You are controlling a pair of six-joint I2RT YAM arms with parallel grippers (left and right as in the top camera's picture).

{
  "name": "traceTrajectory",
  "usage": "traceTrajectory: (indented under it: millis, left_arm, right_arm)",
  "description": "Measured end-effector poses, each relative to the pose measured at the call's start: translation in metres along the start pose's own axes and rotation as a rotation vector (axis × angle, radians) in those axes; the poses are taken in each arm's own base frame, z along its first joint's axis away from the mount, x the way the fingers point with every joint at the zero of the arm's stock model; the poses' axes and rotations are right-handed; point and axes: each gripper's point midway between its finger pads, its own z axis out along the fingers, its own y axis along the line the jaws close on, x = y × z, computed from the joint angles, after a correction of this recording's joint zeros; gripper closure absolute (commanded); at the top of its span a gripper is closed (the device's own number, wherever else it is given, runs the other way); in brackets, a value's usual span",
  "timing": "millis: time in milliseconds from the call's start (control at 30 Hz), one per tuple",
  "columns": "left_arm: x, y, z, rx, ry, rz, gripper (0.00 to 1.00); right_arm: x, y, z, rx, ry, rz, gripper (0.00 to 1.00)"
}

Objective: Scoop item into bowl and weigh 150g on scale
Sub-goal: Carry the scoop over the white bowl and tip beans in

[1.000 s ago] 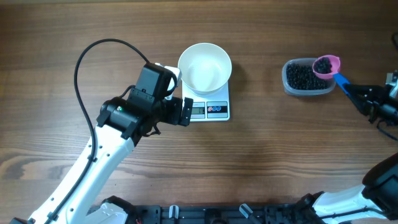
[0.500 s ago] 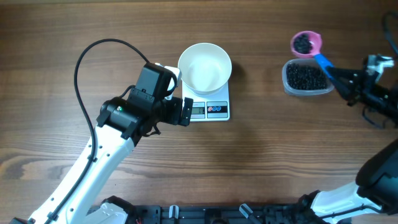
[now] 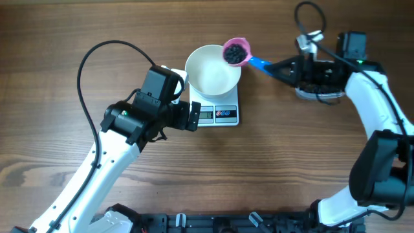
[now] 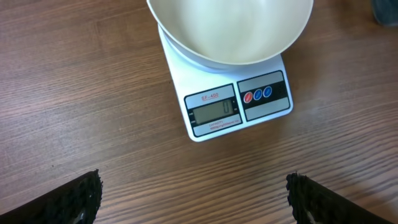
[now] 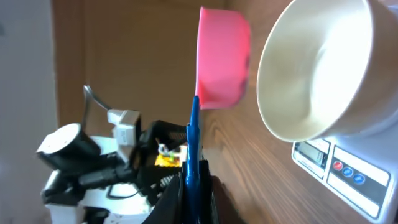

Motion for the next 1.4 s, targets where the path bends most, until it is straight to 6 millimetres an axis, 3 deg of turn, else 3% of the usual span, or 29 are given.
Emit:
traceTrajectory:
  millis: [167,300,500,600,733,867,1033,1133,1400]
  left_arm:
    - [0.0,0.0,0.0,0.0,0.002,0.0,0.0]
    - [0.0,0.0,0.0,0.0,0.002,0.0,0.0]
    - [0.001,0.0,0.0,-0.001,0.002,0.0,0.0]
    - [0.001,0.0,0.0,0.0,0.002,0.0,0.0]
    - [0.001,0.0,0.0,0.0,0.002,0.0,0.0]
    - [0.001,0.0,0.0,0.0,0.002,0.0,0.0]
    - [0.001,0.0,0.0,-0.001,0.002,0.0,0.0]
    - [0.0,0.0,0.0,-0.001,0.002,0.0,0.0]
    - [0.001,0.0,0.0,0.0,0.002,0.0,0.0]
  right_arm:
    - [-0.006,-0.008,0.043,0.12,0.024,-0.11,0.96]
    - [-0.013,-0.02,0.06,0.229,-0.004,-0.185,0.96]
    - [-0.025,-0.027,0.061,0.418,-0.065,-0.358,0.96]
    - [-0.021,-0.018,0.066,0.525,-0.062,-0.509,0.96]
    - [-0.016,-0.022,0.079,0.597,-0.029,-0.624,0.96]
    - [-0.017,-0.023,0.077,0.643,-0.024,-0.682,0.96]
    - [-0.016,-0.008,0.063,0.7,-0.037,-0.747,0.96]
    - [-0.011,-0.015,0.057,0.749,0.0,-0.774,0.96]
    - [-0.002,-0.02,0.075,0.915,0.061,-0.935,0.96]
